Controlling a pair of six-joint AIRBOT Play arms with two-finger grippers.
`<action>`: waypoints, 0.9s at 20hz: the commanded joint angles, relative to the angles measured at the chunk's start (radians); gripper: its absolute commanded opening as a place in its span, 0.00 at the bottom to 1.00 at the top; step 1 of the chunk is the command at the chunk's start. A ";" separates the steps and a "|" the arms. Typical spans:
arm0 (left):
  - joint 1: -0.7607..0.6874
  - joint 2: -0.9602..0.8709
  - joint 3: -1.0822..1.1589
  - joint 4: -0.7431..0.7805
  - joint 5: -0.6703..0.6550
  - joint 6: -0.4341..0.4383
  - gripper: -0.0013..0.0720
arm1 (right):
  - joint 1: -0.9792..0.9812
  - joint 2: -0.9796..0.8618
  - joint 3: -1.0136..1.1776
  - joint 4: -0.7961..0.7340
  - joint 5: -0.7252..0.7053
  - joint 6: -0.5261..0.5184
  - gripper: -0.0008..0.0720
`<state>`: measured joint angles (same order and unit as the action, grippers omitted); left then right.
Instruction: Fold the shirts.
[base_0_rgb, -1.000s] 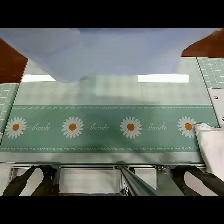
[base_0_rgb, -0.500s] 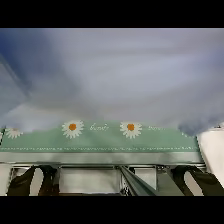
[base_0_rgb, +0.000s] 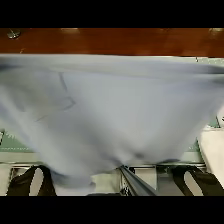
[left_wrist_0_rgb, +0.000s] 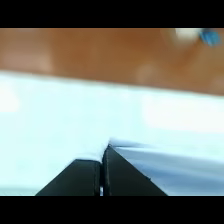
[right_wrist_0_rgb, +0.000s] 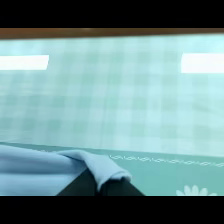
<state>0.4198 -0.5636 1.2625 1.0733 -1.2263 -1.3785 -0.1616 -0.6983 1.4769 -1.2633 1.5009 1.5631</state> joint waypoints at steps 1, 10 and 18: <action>-0.047 -0.132 -0.232 -0.072 0.158 0.023 0.05 | 0.001 -0.095 -0.248 0.009 -0.231 -0.027 0.04; -0.302 -0.826 -0.063 -0.072 0.568 -0.128 0.05 | 0.001 -0.877 0.014 0.187 -0.542 -0.069 0.04; -0.323 -0.993 0.043 -0.072 0.347 -0.199 0.05 | -0.007 -1.134 0.271 0.272 -0.385 -0.034 0.04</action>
<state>0.1036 -1.5272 1.2865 1.0023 -0.7868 -1.6115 -0.1623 -1.7824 1.7023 -1.0237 1.0500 1.5265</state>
